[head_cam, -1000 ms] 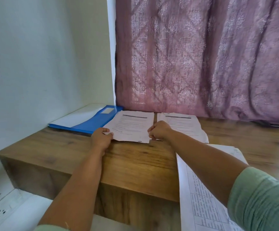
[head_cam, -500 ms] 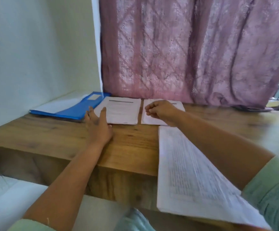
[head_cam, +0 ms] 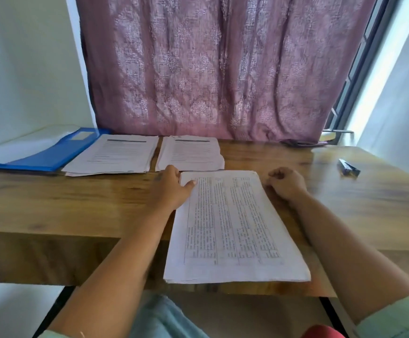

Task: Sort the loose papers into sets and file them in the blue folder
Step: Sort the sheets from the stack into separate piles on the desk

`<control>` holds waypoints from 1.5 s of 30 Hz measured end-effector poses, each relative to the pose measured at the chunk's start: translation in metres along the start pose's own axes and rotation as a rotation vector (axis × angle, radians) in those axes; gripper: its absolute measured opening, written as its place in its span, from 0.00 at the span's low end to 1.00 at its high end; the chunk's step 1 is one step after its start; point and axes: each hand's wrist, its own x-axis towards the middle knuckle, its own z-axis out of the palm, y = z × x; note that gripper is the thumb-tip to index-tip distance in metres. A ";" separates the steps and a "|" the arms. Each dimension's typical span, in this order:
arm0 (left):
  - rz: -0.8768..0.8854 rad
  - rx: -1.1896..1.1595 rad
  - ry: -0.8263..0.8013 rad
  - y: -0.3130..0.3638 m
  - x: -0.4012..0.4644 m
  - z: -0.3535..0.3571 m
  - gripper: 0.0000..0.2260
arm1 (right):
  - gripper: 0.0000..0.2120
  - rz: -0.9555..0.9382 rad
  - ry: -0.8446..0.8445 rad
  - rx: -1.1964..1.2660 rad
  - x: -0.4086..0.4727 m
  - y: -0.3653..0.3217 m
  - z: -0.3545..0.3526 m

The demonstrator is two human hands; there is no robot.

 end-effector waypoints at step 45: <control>-0.188 -0.499 -0.016 0.008 0.071 -0.032 0.23 | 0.17 -0.010 -0.668 0.663 0.053 -0.083 0.027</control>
